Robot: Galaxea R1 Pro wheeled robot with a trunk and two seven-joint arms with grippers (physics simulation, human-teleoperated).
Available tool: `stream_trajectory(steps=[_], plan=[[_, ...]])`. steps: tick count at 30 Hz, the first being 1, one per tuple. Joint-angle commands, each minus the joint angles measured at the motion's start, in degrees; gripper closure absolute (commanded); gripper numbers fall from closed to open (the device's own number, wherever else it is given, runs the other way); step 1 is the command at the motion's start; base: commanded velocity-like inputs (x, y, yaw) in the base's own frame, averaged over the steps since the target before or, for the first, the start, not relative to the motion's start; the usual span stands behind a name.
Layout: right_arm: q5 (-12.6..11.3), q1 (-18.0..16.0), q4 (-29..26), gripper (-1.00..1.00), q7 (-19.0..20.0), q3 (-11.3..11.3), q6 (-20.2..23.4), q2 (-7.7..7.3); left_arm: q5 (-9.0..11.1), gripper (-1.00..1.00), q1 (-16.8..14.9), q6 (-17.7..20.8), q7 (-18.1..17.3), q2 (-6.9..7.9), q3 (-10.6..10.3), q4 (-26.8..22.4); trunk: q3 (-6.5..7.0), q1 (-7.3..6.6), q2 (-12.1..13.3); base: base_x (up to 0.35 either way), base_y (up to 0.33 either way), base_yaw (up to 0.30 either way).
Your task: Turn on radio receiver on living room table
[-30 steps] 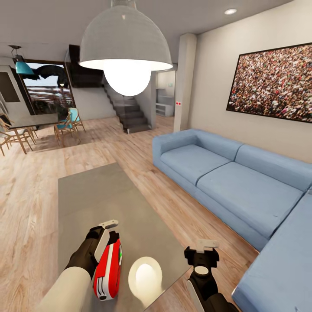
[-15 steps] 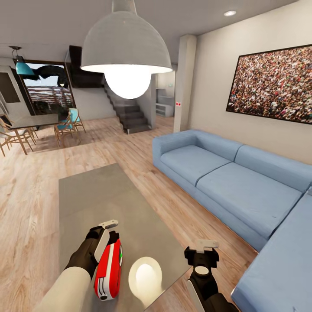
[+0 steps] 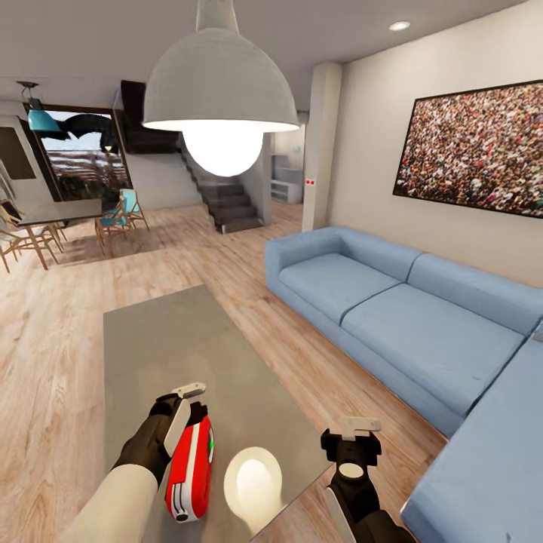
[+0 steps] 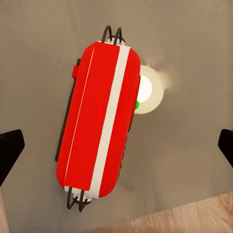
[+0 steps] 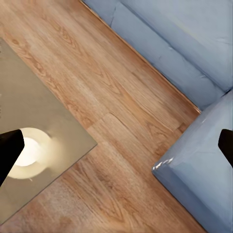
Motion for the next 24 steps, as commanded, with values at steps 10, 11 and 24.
stream_trajectory(steps=[10,11,24], plan=[[0.0,0.0,0.0,-1.0,0.0,-0.1,0.1,0.0,0.0,-1.0,0.0,-0.1,-0.1,-0.03,0.1,0.1,1.8,-2.2,4.0,0.0,0.0,0.0],[0.0,0.0,0.1,-1.0,0.0,-0.1,0.1,0.0,0.0,-1.0,0.0,0.0,-0.1,-0.05,0.1,0.1,1.98,-2.42,4.4,0.0,0.0,0.0],[0.0,0.0,0.1,-1.0,-0.1,0.1,0.0,-0.01,0.0,-1.0,0.0,-0.1,-0.1,-0.09,0.1,0.1,4.31,-5.28,9.6,0.0,0.0,0.0]])
